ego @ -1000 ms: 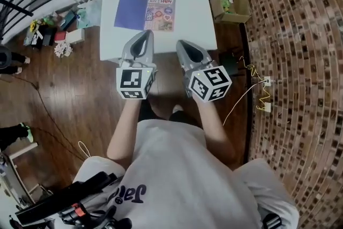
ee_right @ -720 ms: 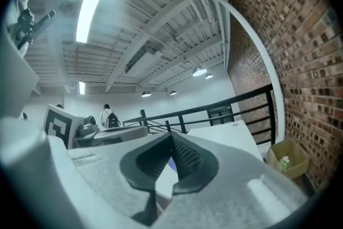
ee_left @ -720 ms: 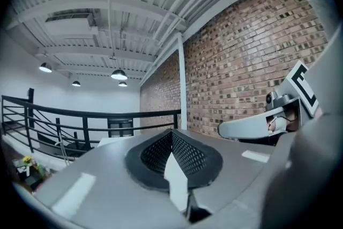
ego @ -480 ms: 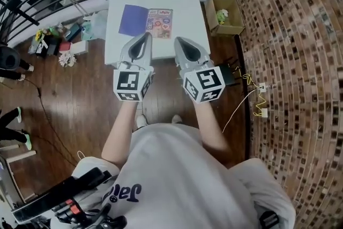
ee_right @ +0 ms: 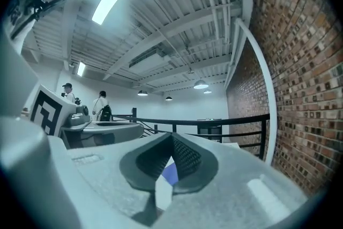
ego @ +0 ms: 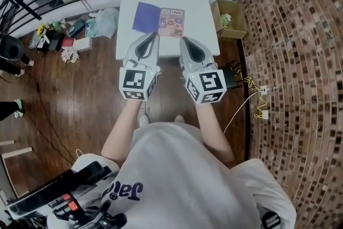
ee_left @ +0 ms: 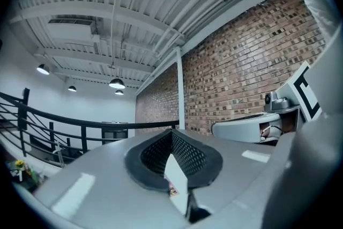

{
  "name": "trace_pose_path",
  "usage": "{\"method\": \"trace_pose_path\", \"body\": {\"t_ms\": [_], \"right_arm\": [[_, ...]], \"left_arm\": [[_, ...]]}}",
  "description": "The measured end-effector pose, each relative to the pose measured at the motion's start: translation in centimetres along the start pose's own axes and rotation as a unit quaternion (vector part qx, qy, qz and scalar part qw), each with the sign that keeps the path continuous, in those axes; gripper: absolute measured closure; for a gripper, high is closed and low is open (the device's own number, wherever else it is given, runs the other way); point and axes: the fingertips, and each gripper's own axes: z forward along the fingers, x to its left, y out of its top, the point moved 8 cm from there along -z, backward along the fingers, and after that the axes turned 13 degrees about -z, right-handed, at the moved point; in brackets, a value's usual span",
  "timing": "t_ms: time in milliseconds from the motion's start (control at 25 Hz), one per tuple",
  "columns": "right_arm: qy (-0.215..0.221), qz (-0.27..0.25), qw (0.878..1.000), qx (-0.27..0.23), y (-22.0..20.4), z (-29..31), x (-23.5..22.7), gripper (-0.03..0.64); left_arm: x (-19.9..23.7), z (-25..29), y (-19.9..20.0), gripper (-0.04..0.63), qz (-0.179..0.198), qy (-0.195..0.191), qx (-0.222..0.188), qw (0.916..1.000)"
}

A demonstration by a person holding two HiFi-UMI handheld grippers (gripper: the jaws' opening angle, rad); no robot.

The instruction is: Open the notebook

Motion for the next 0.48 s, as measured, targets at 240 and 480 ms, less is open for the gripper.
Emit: {"method": "trace_pose_path", "body": {"t_ms": [240,480], "right_arm": [[-0.038,-0.003,0.999,0.008,0.4,-0.6,0.9,0.624],[-0.043,0.001,0.999,0.009,0.5,-0.9,1.1,0.624]], "left_arm": [[0.8,-1.4,0.3,0.578,-0.004,-0.012,0.0,0.9999],[1.0,-1.8,0.6,0.58,-0.006,-0.015,0.002,0.9999]]}}
